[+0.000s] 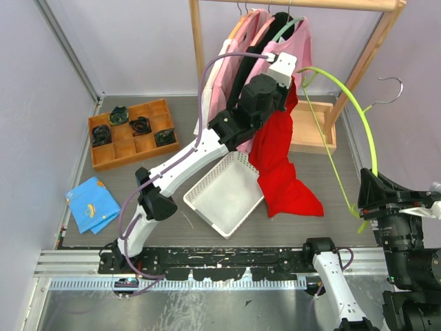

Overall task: Remove the t-shirt from the hanger
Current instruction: Place the hanger on the clothesline.

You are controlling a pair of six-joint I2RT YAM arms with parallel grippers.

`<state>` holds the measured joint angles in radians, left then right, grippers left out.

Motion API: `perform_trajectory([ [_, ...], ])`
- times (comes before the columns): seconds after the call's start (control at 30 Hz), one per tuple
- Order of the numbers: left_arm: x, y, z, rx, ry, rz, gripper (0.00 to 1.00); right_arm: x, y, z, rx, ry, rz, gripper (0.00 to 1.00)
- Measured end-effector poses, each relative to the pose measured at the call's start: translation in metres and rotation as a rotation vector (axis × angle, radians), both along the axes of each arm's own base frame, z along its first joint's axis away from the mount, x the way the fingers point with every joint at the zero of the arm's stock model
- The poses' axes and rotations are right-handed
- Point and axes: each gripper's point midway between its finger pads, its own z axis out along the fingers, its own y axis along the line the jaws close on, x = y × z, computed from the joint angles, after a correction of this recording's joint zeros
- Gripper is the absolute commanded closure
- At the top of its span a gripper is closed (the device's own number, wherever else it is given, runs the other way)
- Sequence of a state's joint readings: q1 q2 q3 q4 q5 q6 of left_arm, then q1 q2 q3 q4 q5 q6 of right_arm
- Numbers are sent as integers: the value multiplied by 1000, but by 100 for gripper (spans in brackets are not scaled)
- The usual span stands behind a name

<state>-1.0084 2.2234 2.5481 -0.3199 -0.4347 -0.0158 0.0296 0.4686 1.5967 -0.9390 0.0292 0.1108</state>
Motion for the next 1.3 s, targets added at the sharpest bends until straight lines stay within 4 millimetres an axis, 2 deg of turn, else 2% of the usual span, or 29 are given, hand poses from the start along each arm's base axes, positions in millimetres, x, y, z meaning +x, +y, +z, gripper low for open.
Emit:
perform_trajectory([
  [0.07, -2, -1, -4, 1, 14, -11, 100, -1, -2, 2, 2, -6, -10, 100],
  [0.17, -11, 2, -22, 32, 59, -41, 100, 0, -6, 1, 7, -4, -35, 100],
  [0.27, -29, 11, -37, 64, 108, -79, 100, 2, -12, 0, 13, 1, -67, 99],
  [0.33, -44, 17, -35, 72, 118, -102, 100, 4, -15, -1, 16, 5, -86, 100],
  [0.43, -78, 25, -20, 68, 112, -147, 100, 12, -21, -1, 18, 10, -117, 99],
  [0.53, -122, 37, -5, 48, 104, -207, 100, 26, -25, 0, 18, 20, -146, 99],
  [0.63, -158, 58, 0, 26, 109, -254, 100, 47, -31, 0, 20, 40, -180, 100],
  [0.73, -180, 90, -1, 5, 121, -263, 100, 75, -35, -3, 17, 76, -212, 100],
  [0.93, -208, 141, 8, -48, 113, -257, 100, 131, -39, -13, -7, 155, -243, 100],
  [1.1, -218, 179, 13, -93, 103, -230, 100, 162, -40, -16, -25, 178, -250, 99],
  [1.3, -222, 204, 2, -107, 106, -200, 100, 187, -40, -8, -37, 162, -253, 99],
])
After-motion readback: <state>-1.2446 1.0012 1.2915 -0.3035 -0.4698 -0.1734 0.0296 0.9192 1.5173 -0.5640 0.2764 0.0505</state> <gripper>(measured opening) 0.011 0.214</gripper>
